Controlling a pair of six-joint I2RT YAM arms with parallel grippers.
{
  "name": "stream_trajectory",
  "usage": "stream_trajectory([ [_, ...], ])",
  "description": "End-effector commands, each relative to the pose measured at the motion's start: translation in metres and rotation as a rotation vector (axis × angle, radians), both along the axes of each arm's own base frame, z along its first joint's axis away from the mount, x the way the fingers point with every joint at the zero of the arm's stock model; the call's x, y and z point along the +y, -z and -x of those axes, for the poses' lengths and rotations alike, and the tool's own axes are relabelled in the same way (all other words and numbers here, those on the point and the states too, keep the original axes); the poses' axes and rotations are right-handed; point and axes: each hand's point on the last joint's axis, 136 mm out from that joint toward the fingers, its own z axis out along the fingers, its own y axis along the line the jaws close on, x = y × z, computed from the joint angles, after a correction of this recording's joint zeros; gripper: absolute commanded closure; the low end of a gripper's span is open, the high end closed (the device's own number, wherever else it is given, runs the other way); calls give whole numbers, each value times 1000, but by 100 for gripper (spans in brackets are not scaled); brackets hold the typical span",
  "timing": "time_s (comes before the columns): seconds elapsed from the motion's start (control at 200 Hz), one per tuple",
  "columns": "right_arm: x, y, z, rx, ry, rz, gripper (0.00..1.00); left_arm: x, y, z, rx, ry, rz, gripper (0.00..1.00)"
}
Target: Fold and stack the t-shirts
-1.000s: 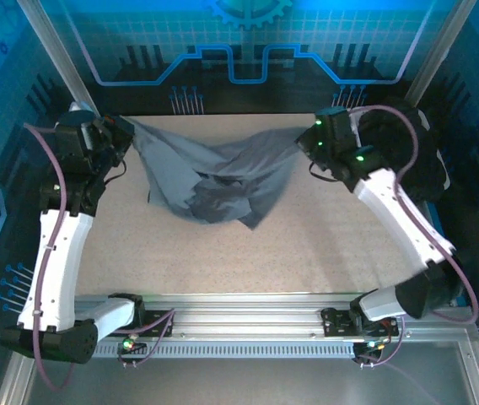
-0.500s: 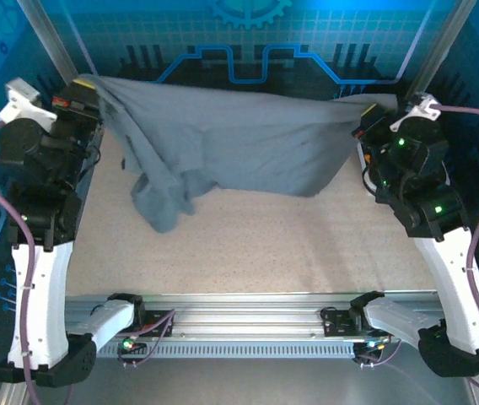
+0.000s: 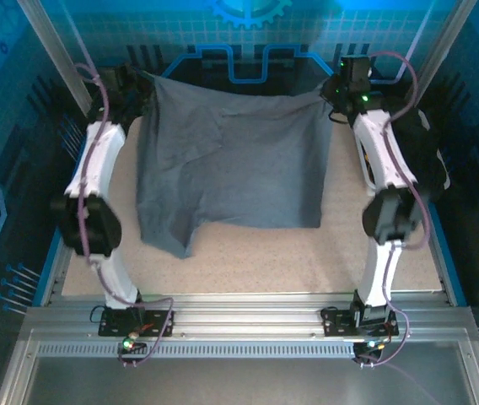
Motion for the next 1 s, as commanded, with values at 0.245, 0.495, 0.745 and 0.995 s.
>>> stream_trajectory([
  [0.245,32,71,28,320,-151,30,41,8,67,31,302,137,-123,42],
  [0.495,49,134,163,489,-31,-58,49,70,179,187,701,-65,-148,54],
  [0.745,79,200,271,692,-122,-122,52,96,248,233,888,-54,-113,57],
  [0.995,74,215,302,734,-136,-135,49,93,273,201,851,88,-140,51],
])
